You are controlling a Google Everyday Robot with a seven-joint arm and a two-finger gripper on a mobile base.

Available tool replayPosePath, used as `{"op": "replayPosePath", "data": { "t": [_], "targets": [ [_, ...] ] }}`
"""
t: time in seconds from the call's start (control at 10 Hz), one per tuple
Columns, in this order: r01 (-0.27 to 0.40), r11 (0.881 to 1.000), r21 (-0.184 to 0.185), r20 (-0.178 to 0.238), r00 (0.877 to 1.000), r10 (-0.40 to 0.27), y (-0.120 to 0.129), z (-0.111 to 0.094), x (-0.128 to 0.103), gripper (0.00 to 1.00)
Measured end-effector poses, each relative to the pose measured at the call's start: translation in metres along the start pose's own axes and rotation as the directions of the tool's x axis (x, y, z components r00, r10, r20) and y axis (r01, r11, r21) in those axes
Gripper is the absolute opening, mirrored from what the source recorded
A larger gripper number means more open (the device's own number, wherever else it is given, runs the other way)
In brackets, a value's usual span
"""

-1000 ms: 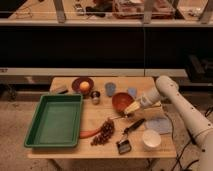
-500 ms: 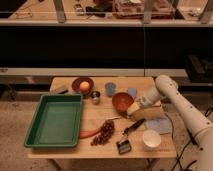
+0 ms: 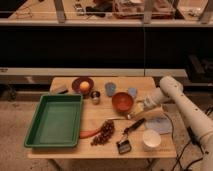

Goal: Place fork in red bowl

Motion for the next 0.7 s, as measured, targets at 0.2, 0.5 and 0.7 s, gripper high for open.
{"op": "replayPosePath", "data": {
  "t": [0.2,0.5,0.7],
  "targets": [
    [-0.021,0.999,0.042,-0.010,1.000,0.022,-0.003,-0.006,0.001,0.00],
    [-0.032,0.988,0.153,-0.017,0.999,0.035,-0.025,-0.031,0.007,0.00],
    [-0.024,0.980,0.197,-0.024,0.999,0.030,-0.047,-0.053,0.018,0.00]
  ]
}}
